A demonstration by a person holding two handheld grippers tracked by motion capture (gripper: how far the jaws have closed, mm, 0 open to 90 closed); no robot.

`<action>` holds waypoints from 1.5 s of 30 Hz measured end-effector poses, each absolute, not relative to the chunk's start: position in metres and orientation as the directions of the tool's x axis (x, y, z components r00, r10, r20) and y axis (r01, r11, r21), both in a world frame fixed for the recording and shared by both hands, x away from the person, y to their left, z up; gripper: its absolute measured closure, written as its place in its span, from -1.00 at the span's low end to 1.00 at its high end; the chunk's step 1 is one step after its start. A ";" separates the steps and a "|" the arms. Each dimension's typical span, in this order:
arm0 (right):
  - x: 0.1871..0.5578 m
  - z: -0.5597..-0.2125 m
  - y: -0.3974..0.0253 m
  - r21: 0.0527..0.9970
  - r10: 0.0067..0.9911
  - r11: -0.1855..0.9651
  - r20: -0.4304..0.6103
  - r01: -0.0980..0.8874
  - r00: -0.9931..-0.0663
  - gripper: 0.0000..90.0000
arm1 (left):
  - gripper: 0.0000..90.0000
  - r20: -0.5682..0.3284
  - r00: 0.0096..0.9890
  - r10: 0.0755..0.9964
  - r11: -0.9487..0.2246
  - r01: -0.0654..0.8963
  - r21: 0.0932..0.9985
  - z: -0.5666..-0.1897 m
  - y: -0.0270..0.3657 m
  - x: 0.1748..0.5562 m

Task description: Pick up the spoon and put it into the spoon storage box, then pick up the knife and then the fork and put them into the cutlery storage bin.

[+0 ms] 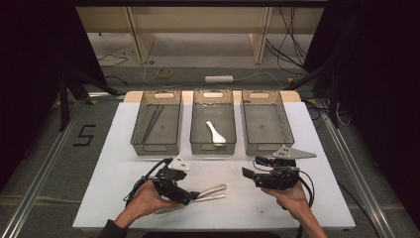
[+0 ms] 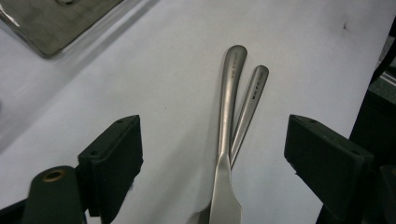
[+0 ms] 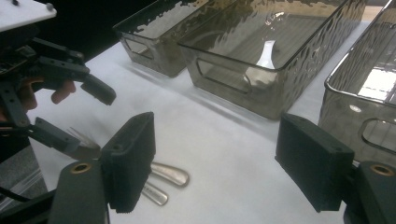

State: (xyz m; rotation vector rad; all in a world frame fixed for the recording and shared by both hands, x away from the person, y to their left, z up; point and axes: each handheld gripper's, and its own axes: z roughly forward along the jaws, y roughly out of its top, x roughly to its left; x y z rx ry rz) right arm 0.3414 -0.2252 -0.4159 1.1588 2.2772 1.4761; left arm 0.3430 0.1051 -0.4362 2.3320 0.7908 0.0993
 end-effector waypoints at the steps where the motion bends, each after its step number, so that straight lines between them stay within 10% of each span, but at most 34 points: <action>1: 0.340 -0.416 -0.226 0.840 0.696 0.197 0.244 0.506 -0.676 -0.37 | -0.58 -0.126 0.817 0.563 -0.606 0.512 0.609 -0.437 0.104 0.343; 45: 0.326 -0.426 -0.223 0.822 0.688 0.247 0.225 0.513 -0.690 -0.40 | 0.00 -0.091 0.887 0.452 -0.800 0.449 0.398 -0.458 0.074 0.351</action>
